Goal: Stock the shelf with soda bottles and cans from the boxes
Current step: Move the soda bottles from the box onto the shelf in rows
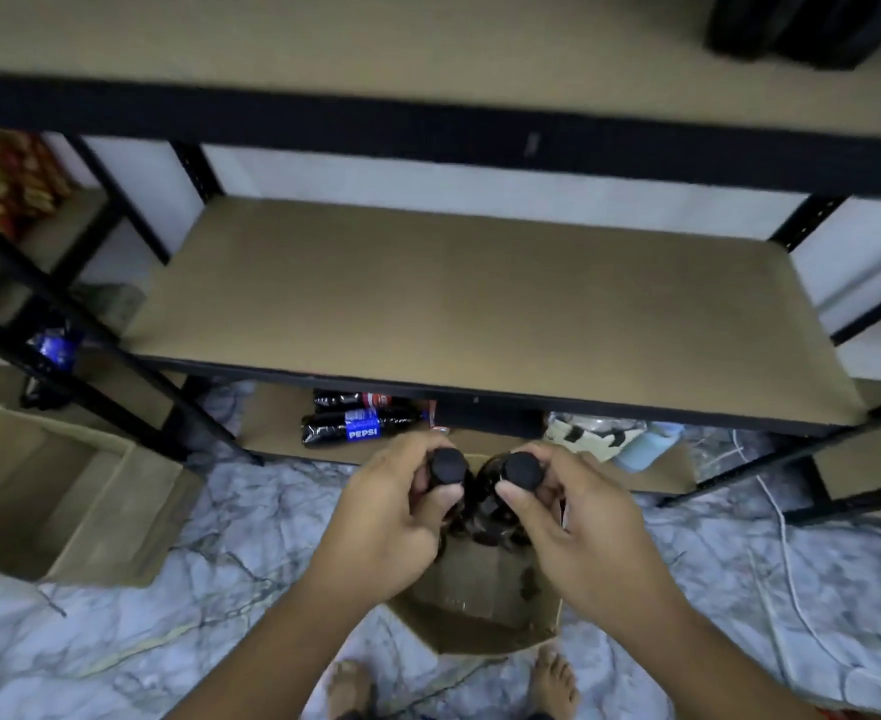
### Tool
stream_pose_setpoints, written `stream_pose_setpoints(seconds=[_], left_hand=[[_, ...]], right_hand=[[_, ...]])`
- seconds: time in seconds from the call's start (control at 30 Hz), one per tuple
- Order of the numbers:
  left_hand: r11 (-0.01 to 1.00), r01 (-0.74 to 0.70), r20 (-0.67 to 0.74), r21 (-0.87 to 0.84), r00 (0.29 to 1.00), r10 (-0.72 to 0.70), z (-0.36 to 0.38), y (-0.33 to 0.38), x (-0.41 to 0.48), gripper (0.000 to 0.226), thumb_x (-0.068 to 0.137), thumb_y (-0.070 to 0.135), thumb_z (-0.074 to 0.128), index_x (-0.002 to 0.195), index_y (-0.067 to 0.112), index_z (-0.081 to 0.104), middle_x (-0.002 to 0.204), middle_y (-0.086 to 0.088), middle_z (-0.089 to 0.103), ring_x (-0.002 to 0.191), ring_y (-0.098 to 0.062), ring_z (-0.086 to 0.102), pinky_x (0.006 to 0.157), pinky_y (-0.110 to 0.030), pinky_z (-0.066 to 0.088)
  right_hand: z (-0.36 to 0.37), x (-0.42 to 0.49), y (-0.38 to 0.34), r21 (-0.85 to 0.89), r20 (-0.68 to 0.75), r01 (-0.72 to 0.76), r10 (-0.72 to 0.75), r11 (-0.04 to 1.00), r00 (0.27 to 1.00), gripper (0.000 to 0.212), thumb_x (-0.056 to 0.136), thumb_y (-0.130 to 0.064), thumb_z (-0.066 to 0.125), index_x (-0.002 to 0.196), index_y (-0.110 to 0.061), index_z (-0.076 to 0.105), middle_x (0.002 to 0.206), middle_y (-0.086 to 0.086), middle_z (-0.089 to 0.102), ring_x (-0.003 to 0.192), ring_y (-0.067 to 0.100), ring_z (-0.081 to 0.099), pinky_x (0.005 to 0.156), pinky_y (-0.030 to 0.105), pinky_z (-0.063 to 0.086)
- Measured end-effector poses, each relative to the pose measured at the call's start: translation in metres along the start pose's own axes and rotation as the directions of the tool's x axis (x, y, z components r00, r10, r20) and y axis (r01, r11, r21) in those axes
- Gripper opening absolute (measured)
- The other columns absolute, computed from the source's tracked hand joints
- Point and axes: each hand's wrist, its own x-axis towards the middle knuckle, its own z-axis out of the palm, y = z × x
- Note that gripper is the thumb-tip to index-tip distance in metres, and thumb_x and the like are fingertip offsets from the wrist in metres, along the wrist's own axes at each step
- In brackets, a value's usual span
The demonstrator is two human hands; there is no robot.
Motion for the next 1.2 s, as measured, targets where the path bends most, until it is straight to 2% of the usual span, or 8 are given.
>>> stream_pose_setpoints(seconds=[0.13,0.27,0.37,0.5,0.67,0.87,1.03,1.2], left_hand=[[0.992,-0.120,-0.131,-0.036,0.985,0.114,-0.056,0.064,0.019,0.027,0.085,0.025,0.072,0.107,0.037,0.063,0.077,0.015,0.049,0.068,-0.010,0.050,0.063,-0.014,0.037],[0.971,-0.227,-0.222,-0.070,0.953,0.206,-0.100,0.132,0.042,0.022,0.081,0.032,0.069,0.103,0.035,0.066,0.072,0.014,0.047,0.064,-0.010,0.048,0.061,-0.020,0.040],[0.950,-0.303,-0.303,-0.074,0.915,0.268,-0.130,0.180,0.059,0.020,0.082,0.029,0.074,0.099,0.037,0.066,0.069,0.014,0.047,0.063,-0.007,0.046,0.062,-0.017,0.039],[0.935,-0.349,-0.308,-0.064,0.898,0.314,-0.166,0.234,0.086,0.022,0.088,0.020,0.076,0.095,0.038,0.065,0.067,0.012,0.045,0.063,-0.003,0.045,0.064,-0.016,0.040],[0.910,-0.397,-0.382,-0.117,0.864,0.328,-0.203,0.274,0.128,0.017,0.090,0.016,0.075,0.098,0.029,0.068,0.069,0.005,0.045,0.062,-0.007,0.045,0.064,-0.017,0.040],[0.877,-0.448,-0.356,-0.173,0.859,0.369,-0.238,0.279,0.200,0.012,0.093,0.016,0.072,0.101,0.024,0.068,0.070,0.004,0.044,0.062,-0.007,0.044,0.064,-0.020,0.040],[0.867,-0.436,-0.294,-0.241,0.884,0.362,-0.258,0.263,0.269,0.011,0.087,0.032,0.069,0.096,0.027,0.070,0.069,0.008,0.044,0.064,-0.011,0.045,0.067,-0.028,0.040],[0.864,-0.408,-0.211,-0.297,0.910,0.357,-0.260,0.252,0.324,0.008,0.095,0.017,0.068,0.098,0.023,0.073,0.075,0.004,0.048,0.067,-0.009,0.047,0.067,-0.026,0.040]], right_hand=[[-0.055,0.017,-0.061,0.044,-0.098,0.110,-0.105,0.993,0.990,0.017,0.094,-0.051,0.058,0.108,-0.042,0.061,0.079,-0.009,0.058,0.089,0.006,0.054,0.072,0.018,0.040],[-0.109,0.036,-0.112,0.025,-0.229,0.220,-0.209,0.975,0.951,0.015,0.092,-0.048,0.061,0.103,-0.038,0.063,0.075,-0.008,0.057,0.081,0.008,0.056,0.071,0.025,0.044],[-0.154,0.053,-0.147,0.014,-0.272,0.267,-0.253,0.964,0.928,0.015,0.093,-0.045,0.063,0.105,-0.036,0.063,0.071,-0.007,0.055,0.075,0.009,0.055,0.068,0.026,0.043],[-0.211,0.081,-0.186,0.005,-0.303,0.324,-0.307,0.946,0.902,0.016,0.095,-0.044,0.063,0.107,-0.035,0.065,0.068,-0.007,0.056,0.071,0.009,0.056,0.069,0.030,0.048],[-0.259,0.123,-0.229,-0.037,-0.352,0.373,-0.362,0.927,0.863,0.015,0.096,-0.044,0.062,0.103,-0.032,0.066,0.065,-0.007,0.054,0.069,0.007,0.055,0.066,0.019,0.043],[-0.277,0.182,-0.261,-0.118,-0.405,0.334,-0.353,0.935,0.843,0.018,0.097,-0.045,0.060,0.105,-0.030,0.067,0.069,-0.007,0.056,0.071,0.007,0.055,0.070,0.026,0.045],[-0.267,0.236,-0.273,-0.165,-0.458,0.266,-0.313,0.950,0.832,0.024,0.098,-0.045,0.060,0.108,-0.024,0.067,0.072,-0.006,0.058,0.073,0.009,0.057,0.069,0.030,0.045],[-0.258,0.278,-0.267,-0.162,-0.506,0.166,-0.226,0.973,0.832,0.031,0.099,-0.044,0.059,0.120,-0.023,0.065,0.081,-0.006,0.062,0.079,0.008,0.059,0.071,0.028,0.046]])
